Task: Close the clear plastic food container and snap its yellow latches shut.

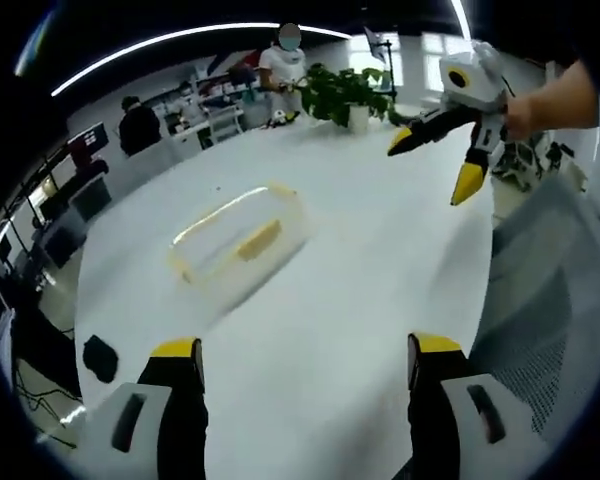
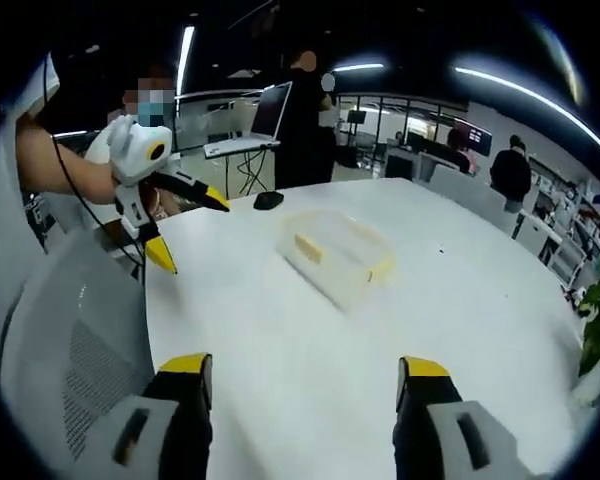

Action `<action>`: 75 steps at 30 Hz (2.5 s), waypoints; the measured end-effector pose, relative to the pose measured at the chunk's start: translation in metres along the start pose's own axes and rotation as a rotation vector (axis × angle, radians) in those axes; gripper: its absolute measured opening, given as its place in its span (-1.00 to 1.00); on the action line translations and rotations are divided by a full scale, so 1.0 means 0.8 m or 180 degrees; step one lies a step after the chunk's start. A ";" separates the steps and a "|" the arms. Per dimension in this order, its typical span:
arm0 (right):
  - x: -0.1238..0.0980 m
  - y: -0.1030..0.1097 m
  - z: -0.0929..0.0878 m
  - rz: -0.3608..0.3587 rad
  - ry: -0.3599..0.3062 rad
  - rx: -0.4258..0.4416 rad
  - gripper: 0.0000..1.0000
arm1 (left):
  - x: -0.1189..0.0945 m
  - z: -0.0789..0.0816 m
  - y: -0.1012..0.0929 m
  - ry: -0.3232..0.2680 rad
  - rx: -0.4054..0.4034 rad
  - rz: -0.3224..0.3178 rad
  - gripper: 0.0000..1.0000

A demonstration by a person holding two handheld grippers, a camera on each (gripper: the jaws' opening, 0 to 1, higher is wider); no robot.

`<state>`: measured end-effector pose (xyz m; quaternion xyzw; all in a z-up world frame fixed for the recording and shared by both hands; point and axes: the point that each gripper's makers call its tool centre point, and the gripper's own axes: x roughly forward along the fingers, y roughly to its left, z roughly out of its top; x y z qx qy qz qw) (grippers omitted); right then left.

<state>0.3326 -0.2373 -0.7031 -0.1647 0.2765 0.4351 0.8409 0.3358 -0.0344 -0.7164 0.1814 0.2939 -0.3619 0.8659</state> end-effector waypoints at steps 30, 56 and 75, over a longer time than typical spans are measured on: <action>-0.042 0.031 -0.047 -0.0218 -0.0154 0.0345 0.57 | -0.038 -0.028 -0.031 -0.0167 -0.0348 0.0194 0.62; -0.035 0.041 -0.054 -0.0158 -0.0123 0.0406 0.58 | -0.041 -0.043 -0.024 -0.0150 -0.0425 0.0269 0.62; -0.029 0.046 -0.061 -0.0080 -0.0058 0.0416 0.60 | -0.042 -0.046 -0.016 -0.0183 -0.0491 0.0368 0.60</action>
